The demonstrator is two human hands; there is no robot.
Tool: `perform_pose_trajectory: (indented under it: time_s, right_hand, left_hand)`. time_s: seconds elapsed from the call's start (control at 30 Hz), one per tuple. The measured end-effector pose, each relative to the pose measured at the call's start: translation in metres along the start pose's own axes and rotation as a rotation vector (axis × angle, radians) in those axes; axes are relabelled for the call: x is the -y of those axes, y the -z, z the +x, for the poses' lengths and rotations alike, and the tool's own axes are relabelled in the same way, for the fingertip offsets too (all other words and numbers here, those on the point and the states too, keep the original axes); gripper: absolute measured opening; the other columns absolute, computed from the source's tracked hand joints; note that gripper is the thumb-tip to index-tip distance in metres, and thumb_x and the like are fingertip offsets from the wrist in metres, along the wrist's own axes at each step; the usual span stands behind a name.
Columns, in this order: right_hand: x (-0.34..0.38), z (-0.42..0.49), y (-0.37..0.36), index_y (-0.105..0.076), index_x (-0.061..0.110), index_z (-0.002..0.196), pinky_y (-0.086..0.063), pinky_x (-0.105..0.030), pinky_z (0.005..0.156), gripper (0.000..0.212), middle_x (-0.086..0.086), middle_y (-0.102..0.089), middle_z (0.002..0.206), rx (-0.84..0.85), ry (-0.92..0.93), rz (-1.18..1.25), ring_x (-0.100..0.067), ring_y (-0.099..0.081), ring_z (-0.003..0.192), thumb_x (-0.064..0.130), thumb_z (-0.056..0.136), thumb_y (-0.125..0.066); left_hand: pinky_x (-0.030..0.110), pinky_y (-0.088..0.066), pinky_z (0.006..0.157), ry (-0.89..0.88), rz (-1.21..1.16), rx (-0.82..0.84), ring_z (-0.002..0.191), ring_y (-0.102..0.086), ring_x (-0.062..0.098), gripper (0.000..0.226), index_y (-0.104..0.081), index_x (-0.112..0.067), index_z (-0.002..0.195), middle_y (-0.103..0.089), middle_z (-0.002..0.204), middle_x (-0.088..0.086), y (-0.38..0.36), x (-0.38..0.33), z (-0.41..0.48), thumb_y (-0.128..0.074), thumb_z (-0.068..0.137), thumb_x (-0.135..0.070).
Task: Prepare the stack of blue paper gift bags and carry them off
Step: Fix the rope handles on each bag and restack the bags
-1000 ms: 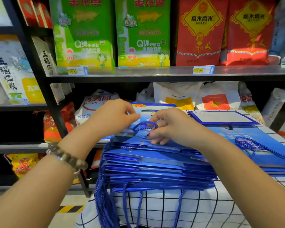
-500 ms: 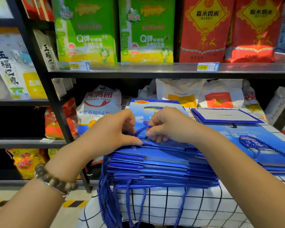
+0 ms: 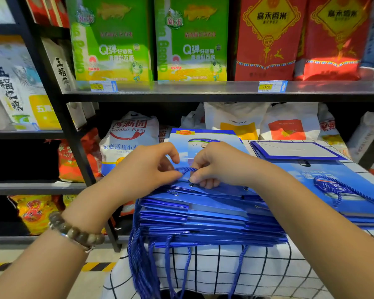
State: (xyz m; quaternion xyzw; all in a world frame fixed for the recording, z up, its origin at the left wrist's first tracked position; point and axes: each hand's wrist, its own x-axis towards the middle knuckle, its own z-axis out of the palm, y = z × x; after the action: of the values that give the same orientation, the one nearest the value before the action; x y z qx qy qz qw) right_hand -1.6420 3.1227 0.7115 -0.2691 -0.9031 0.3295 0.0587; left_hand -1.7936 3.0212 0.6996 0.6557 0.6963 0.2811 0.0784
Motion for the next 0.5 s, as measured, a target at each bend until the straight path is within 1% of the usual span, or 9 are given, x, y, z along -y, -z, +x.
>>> perform_pose_trajectory:
  time_s: [0.07, 0.13, 0.2, 0.23, 0.3, 0.37, 0.43, 0.47, 0.5]
  right_hand:
    - [0.000, 0.001, 0.000, -0.062, 0.011, 0.069, -0.049, -0.016, 0.054, 0.017, 0.002, -0.061, 0.059, -0.001, 0.001, -0.006, -0.001, -0.056, 0.047, 0.018, 0.085, -0.065]
    - [0.000, 0.001, -0.001, -0.062, 0.012, 0.067, -0.048, -0.017, 0.054, 0.019, 0.003, -0.060, 0.058, -0.005, -0.003, 0.006, -0.002, -0.054, 0.046, 0.018, 0.084, -0.066]
    - [-0.003, 0.001, -0.002, -0.063, 0.011, 0.066, -0.048, -0.019, 0.055, 0.019, 0.003, -0.060, 0.058, -0.010, -0.007, 0.031, -0.003, -0.054, 0.046, 0.018, 0.084, -0.066]
    - [-0.004, 0.001, -0.002, -0.064, 0.011, 0.067, -0.048, -0.018, 0.054, 0.018, 0.003, -0.059, 0.057, -0.015, -0.006, 0.046, -0.002, -0.053, 0.046, 0.017, 0.084, -0.066]
    - [-0.005, 0.001, -0.002, -0.063, 0.014, 0.065, -0.047, -0.016, 0.053, 0.019, 0.006, -0.058, 0.055, -0.022, -0.007, 0.075, 0.000, -0.052, 0.044, 0.018, 0.083, -0.067]
    - [-0.006, 0.001, -0.002, -0.065, 0.016, 0.067, -0.047, -0.015, 0.053, 0.017, 0.006, -0.058, 0.055, -0.022, -0.008, 0.104, -0.001, -0.052, 0.047, 0.016, 0.083, -0.066]
    - [-0.006, 0.001, -0.003, -0.069, 0.015, 0.075, -0.046, -0.012, 0.054, 0.009, 0.004, -0.058, 0.058, -0.024, 0.003, 0.138, -0.002, -0.051, 0.049, 0.013, 0.084, -0.065]
    - [-0.006, 0.000, -0.004, -0.071, 0.014, 0.081, -0.045, -0.011, 0.054, 0.006, 0.004, -0.058, 0.059, -0.036, 0.015, 0.151, -0.001, -0.050, 0.049, 0.011, 0.083, -0.066]
    - [-0.006, 0.001, -0.006, -0.071, 0.014, 0.088, -0.044, -0.011, 0.053, 0.009, 0.005, -0.058, 0.058, -0.059, 0.032, 0.158, 0.000, -0.049, 0.047, 0.009, 0.081, -0.068]
  left_hand:
    - [0.037, -0.052, 0.079, -0.002, 0.011, -0.016, 0.079, -0.064, 0.002, 0.030, -0.046, -0.040, 0.079, -0.065, 0.083, -0.018, -0.002, 0.002, 0.001, -0.075, 0.072, -0.035]
    - [0.034, -0.051, 0.080, -0.044, 0.024, -0.074, 0.086, -0.061, -0.003, 0.033, -0.045, -0.043, 0.084, -0.058, 0.092, -0.022, -0.002, 0.002, 0.001, -0.075, 0.070, -0.039]
    - [0.028, -0.046, 0.074, -0.174, 0.068, -0.168, 0.084, -0.054, -0.004, 0.030, -0.046, -0.041, 0.083, -0.052, 0.090, -0.020, 0.003, 0.000, -0.002, -0.073, 0.071, -0.043]
    - [0.027, -0.044, 0.070, -0.237, 0.091, -0.169, 0.081, -0.052, -0.001, 0.025, -0.047, -0.042, 0.077, -0.052, 0.086, -0.018, 0.006, -0.004, -0.004, -0.071, 0.071, -0.048]
    - [0.028, -0.043, 0.068, -0.263, 0.215, -0.039, 0.077, -0.051, 0.004, 0.018, -0.052, -0.043, 0.068, -0.052, 0.080, -0.014, 0.011, -0.013, -0.005, -0.061, 0.071, -0.059]
    - [0.031, -0.045, 0.074, -0.191, 0.406, 0.097, 0.082, -0.051, 0.005, 0.018, -0.063, -0.040, 0.077, -0.053, 0.083, -0.014, 0.011, -0.015, -0.001, -0.060, 0.075, -0.057]
    - [0.033, -0.046, 0.079, -0.147, 0.424, 0.125, 0.087, -0.053, 0.007, 0.024, -0.069, -0.035, 0.089, -0.060, 0.091, -0.015, 0.008, -0.011, 0.003, -0.059, 0.078, -0.055]
    - [0.034, -0.046, 0.080, -0.146, 0.398, 0.130, 0.088, -0.056, 0.007, 0.026, -0.071, -0.034, 0.090, -0.065, 0.094, -0.014, 0.007, -0.009, 0.004, -0.058, 0.079, -0.054]
    - [0.035, -0.047, 0.079, -0.147, 0.393, 0.138, 0.087, -0.058, 0.008, 0.026, -0.072, -0.033, 0.091, -0.068, 0.095, -0.013, 0.006, -0.008, 0.003, -0.057, 0.080, -0.053]
